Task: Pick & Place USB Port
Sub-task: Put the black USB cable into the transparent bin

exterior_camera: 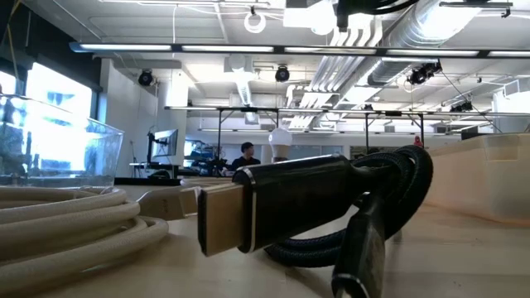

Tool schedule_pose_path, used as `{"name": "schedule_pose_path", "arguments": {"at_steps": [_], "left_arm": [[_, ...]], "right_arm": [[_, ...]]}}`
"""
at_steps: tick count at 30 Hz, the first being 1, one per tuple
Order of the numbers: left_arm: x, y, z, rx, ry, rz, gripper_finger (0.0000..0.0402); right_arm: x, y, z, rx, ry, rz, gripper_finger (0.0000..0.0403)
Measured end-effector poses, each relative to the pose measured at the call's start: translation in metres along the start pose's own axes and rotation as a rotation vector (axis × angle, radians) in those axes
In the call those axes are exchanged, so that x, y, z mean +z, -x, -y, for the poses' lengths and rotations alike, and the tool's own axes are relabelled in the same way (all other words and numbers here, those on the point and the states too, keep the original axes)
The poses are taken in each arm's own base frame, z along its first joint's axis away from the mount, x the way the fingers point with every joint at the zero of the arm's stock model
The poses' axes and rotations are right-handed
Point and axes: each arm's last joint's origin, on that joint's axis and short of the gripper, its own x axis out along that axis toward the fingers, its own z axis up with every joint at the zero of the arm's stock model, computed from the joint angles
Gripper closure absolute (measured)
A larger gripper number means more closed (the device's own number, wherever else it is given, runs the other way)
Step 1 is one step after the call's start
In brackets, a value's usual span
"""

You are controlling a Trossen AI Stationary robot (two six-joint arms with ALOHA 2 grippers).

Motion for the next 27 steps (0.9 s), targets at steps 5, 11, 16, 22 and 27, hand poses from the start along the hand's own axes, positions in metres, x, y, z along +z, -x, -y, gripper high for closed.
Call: {"name": "schedule_pose_path", "arguments": {"at_steps": [5,11,16,22,27], "left_arm": [[0.000,0.000,0.000,0.001,-0.001,0.005,0.0206],[0.009,-0.002,-0.002,0.026,-0.007,0.065,0.0206],[0.010,-0.007,-0.002,0.036,-0.013,0.067,0.0206],[0.000,-0.020,0.000,0.019,0.005,0.028,0.0206],[-0.006,-0.031,0.000,0.025,-0.006,0.018,0.0206]], "right_arm": [[0.000,0.000,0.000,0.000,0.000,0.000,0.0398],[0.000,0.000,0.002,-0.017,-0.006,-0.001,0.0398],[0.000,0.000,0.006,-0.030,-0.015,-0.003,0.0398],[-0.001,-0.001,0.007,-0.030,-0.020,-0.005,0.0398],[-0.001,-0.001,0.007,-0.032,-0.019,-0.009,0.0398]]}}
